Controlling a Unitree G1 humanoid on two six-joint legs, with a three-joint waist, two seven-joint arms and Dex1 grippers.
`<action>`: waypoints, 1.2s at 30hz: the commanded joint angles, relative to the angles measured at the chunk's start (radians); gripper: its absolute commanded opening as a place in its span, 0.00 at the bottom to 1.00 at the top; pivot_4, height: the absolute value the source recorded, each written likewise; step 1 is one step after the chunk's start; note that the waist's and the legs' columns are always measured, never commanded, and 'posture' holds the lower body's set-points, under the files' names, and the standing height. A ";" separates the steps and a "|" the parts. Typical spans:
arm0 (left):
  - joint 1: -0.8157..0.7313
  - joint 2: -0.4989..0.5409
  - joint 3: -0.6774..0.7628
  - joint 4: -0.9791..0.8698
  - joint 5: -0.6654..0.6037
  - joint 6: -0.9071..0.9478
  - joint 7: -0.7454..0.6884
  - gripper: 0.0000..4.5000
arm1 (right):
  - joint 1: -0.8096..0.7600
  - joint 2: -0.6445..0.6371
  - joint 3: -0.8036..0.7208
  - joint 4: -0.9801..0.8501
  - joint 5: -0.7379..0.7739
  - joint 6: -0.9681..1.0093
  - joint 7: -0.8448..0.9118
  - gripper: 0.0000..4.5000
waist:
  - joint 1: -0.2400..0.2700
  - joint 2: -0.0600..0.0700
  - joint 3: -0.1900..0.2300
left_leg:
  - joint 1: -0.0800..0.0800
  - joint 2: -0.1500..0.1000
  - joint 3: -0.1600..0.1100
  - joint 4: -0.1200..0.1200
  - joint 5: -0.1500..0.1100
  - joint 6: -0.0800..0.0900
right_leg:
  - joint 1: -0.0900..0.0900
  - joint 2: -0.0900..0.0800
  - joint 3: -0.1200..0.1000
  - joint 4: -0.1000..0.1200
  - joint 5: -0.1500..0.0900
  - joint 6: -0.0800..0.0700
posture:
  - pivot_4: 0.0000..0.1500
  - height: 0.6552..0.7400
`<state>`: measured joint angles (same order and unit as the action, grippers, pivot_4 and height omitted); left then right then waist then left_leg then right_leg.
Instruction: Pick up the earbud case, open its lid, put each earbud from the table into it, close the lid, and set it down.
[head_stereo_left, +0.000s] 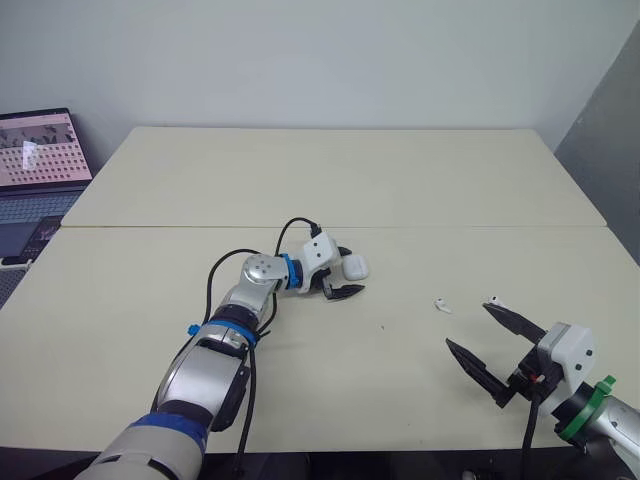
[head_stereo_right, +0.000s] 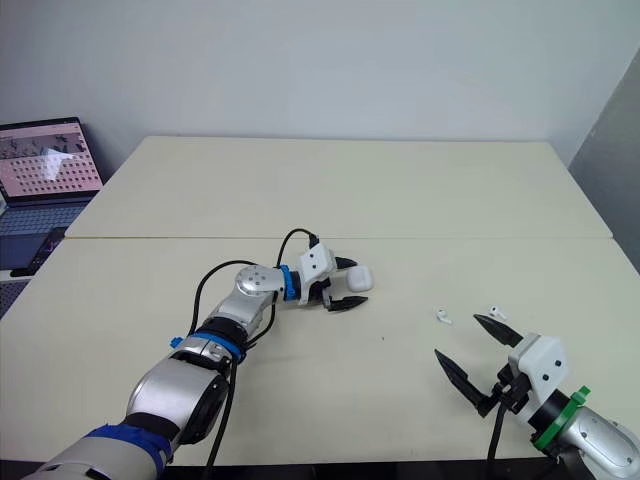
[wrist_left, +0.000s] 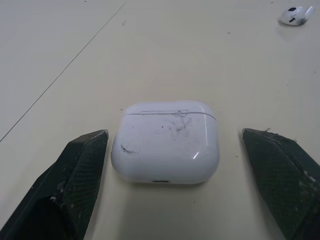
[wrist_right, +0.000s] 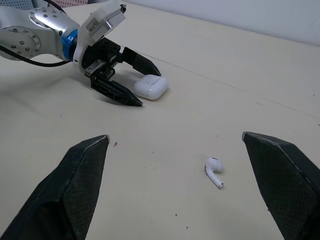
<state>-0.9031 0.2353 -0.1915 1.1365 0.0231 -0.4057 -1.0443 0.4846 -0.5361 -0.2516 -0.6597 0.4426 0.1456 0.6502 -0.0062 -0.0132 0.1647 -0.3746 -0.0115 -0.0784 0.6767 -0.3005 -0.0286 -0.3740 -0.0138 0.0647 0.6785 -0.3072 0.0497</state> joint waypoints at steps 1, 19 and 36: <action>-0.026 -0.018 -0.004 0.043 0.028 -0.030 -0.017 1.00 | -0.009 0.001 -0.008 -0.040 0.000 -0.004 -0.009 0.99 | 0.000 0.000 0.000 | 0.000 0.000 0.000 0.000 0.000 0.000 | 0.000 0.000 0.000 0.000 0.000 0.000 | 1.00 1.00; -0.014 -0.049 0.031 0.076 0.055 -0.018 0.008 0.65 | -0.017 -0.003 -0.011 -0.034 0.001 -0.005 -0.017 1.00 | 0.000 0.000 0.000 | 0.000 0.000 0.000 0.001 0.000 0.000 | 0.000 0.000 0.000 0.000 0.000 0.000 | 1.00 1.00; 0.143 -0.129 0.150 -0.314 -0.148 -0.017 0.019 0.65 | -0.235 0.043 0.014 -0.118 0.253 0.423 -0.296 1.00 | -0.001 0.000 0.000 | -0.003 0.001 -0.001 0.002 0.000 0.000 | -0.003 -0.003 0.000 0.002 0.000 0.000 | 1.00 1.00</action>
<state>-0.7558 0.1179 -0.0629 0.9275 -0.0756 -0.4148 -1.0343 0.2742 -0.4991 -0.2212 -0.7256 0.6207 0.5018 0.4056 -0.0074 -0.0134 0.1645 -0.3802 -0.0102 -0.0796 0.6793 -0.3004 -0.0289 -0.3793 -0.0183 0.0648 0.6806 -0.3071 0.0496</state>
